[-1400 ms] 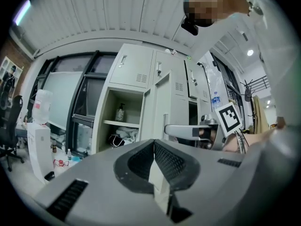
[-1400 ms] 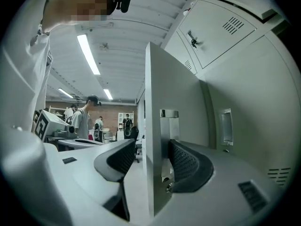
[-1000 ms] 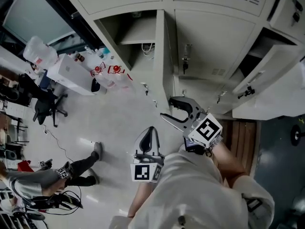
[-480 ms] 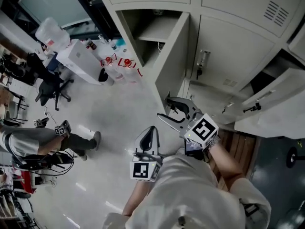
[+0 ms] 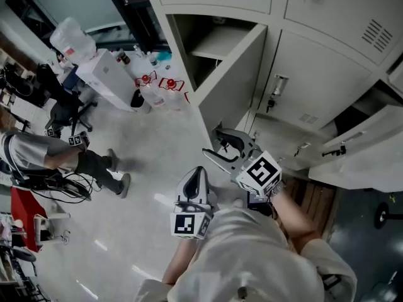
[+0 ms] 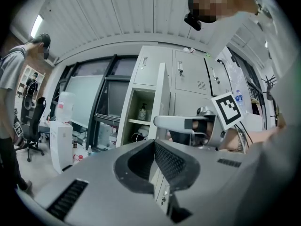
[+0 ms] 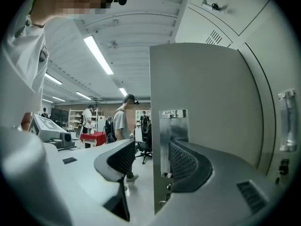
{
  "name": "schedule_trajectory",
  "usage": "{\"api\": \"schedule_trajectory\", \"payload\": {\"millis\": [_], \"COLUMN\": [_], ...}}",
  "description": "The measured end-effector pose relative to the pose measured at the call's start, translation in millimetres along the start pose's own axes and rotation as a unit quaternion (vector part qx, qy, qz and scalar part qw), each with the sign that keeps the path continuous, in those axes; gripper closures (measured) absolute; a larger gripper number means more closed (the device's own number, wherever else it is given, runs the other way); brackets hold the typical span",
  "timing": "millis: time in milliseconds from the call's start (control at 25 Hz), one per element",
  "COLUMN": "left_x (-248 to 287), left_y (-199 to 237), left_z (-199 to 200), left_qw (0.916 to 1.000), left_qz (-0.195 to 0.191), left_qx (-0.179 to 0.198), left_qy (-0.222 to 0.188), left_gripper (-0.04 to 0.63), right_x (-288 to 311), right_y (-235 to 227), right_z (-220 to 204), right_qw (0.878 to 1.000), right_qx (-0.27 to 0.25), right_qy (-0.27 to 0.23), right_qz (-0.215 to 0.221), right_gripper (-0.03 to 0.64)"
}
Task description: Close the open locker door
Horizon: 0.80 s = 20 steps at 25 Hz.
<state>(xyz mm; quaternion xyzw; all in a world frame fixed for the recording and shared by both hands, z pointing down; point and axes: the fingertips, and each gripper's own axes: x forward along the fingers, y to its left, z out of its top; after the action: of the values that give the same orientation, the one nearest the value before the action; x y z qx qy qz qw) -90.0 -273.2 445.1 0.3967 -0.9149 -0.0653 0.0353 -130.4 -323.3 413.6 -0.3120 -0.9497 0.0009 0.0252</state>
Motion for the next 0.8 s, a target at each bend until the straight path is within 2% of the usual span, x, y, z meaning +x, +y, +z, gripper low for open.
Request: {"api": "schedule_trajectory", "payload": {"millis": [800], "left_x": [78.7], "left_y": [98.0], "left_z": [14.8], "left_qw": [0.9987], "left_qz": [-0.043], "left_qx": [-0.026], "left_qy": [-0.005], "left_gripper": [0.586], "right_x": [97.5], "right_y": [-42.7], "right_z": [8.3], "right_qw": [0.998], "right_qx": [0.006], "right_qy": [0.002], "right_qz": [-0.068], "right_gripper": [0.399]}}
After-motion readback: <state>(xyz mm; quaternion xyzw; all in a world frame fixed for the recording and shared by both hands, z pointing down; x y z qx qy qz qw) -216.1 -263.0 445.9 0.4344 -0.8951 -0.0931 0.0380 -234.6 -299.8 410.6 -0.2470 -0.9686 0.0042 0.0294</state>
